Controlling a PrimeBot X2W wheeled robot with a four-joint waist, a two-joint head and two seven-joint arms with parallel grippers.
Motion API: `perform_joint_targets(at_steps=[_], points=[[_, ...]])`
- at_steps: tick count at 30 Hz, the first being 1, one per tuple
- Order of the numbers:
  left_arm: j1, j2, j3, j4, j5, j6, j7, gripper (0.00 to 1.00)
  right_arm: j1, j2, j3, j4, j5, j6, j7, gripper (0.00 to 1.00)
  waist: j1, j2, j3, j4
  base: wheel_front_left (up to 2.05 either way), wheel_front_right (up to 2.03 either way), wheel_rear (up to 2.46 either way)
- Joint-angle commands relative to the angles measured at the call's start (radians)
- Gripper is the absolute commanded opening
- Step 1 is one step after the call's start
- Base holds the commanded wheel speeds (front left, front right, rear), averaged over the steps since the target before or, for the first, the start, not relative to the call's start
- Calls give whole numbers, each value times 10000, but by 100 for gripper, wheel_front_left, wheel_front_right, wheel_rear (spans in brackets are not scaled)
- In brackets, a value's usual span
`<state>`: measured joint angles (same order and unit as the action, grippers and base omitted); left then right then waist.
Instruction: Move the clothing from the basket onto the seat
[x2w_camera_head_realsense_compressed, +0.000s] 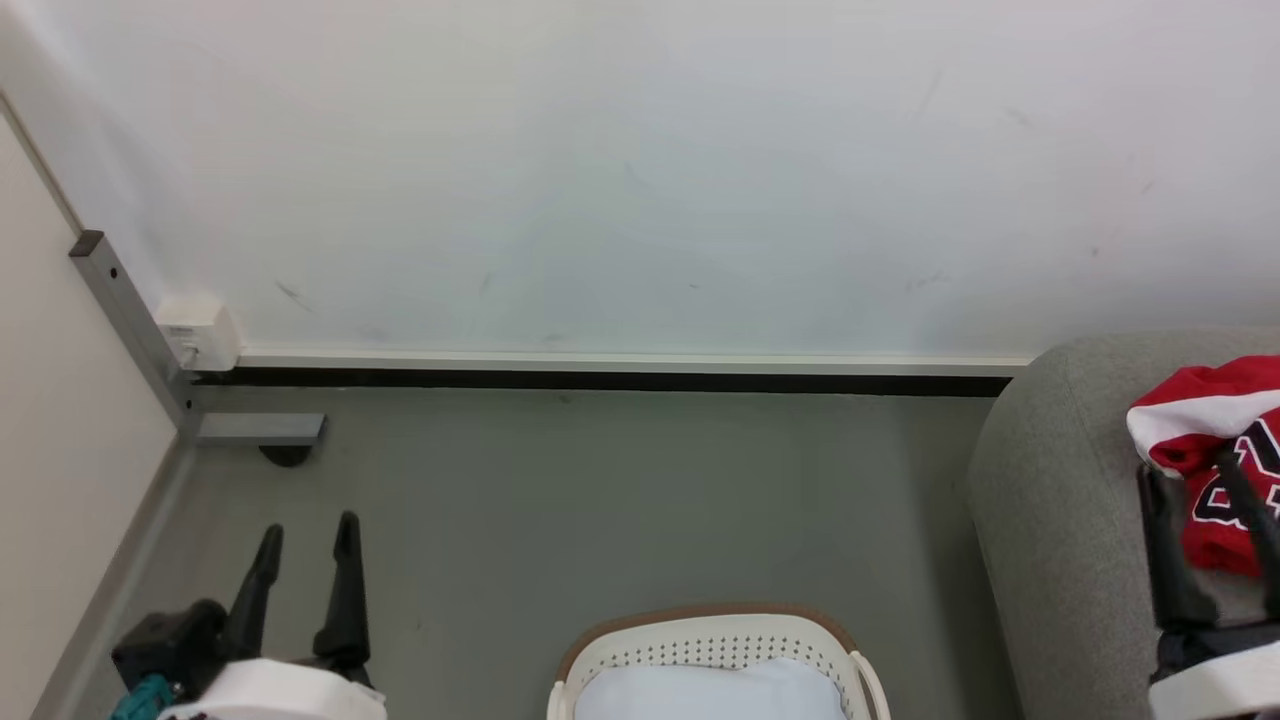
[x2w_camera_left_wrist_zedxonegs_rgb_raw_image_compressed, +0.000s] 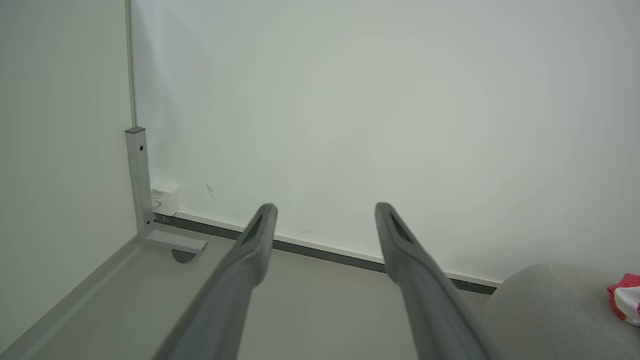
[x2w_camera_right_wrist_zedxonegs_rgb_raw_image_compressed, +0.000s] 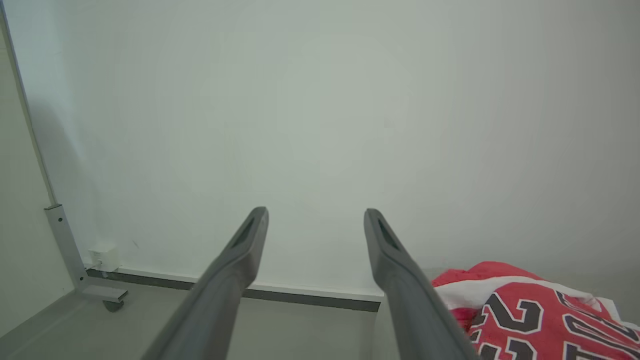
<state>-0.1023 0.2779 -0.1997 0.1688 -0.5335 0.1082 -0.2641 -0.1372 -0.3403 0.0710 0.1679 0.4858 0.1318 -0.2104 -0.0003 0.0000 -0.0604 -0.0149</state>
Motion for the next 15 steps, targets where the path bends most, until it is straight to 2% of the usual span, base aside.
perform_joint_targets(at_steps=[1,8,15], points=[[282,-176,165,-33,222,-13,-3,100,370,278,47,213,-190,-23,-235,100,3,0,-27,46,0,0,0],[1103,-1120,962,-132,1276,-510,-3,100,984,1457,322,687,-1035,-23,-545,100,3,0,44,62,0,0,0],[1426,-1677,1382,229,1977,-1106,-3,100,834,1875,190,688,-1375,-23,-547,100,3,0,81,-18,0,0,0]])
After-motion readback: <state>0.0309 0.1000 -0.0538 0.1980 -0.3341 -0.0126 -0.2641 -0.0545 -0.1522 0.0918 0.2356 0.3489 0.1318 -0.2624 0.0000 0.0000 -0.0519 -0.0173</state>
